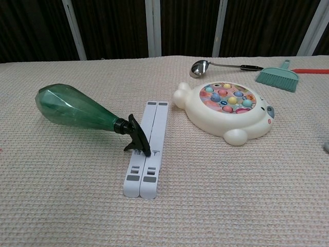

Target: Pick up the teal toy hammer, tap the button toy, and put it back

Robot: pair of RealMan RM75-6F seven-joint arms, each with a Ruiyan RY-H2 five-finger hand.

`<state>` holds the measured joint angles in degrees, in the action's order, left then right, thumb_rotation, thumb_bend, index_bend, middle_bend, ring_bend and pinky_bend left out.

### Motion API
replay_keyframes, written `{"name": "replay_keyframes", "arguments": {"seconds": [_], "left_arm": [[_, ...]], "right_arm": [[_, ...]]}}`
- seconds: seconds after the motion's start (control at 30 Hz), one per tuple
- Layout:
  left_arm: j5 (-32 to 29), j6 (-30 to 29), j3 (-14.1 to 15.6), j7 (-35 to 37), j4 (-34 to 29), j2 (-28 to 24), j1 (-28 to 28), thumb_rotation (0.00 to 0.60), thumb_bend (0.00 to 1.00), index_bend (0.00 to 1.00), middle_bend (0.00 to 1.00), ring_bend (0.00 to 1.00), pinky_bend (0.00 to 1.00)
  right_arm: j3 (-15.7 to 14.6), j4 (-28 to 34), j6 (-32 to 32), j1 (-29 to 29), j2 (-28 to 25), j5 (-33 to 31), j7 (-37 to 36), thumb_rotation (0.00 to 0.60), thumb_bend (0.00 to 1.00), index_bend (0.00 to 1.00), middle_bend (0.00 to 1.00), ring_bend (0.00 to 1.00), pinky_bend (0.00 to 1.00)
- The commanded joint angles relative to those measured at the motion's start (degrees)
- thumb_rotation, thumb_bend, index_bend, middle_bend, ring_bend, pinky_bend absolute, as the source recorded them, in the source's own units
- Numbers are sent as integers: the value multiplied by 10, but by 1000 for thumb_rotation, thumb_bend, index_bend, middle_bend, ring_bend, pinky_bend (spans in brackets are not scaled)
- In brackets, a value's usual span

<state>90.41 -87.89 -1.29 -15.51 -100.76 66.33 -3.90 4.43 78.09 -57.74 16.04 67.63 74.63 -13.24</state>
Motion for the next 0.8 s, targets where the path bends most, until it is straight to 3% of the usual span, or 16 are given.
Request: {"name": "replay_keyframes", "arguments": {"seconds": [0.03,0.47,0.8], "left_arm": [[1,1,0,-2,-2,-1,-1,600,261,0,26,0,0],[-8,15,-1,-2,1,3,-7,600,261,0,26,0,0],[-14,21,-1,0,5,6,-10,600,261,0,26,0,0]], "right_arm": [[-3,-18,16,10,13,3,-6,600,319,191,236,123,125],[-3,-67,72,46,55,-2,5,600,387,272,314,183,152],[-1,-68,76,53,62,-6,16,600,419,306,340,201,153]]}}
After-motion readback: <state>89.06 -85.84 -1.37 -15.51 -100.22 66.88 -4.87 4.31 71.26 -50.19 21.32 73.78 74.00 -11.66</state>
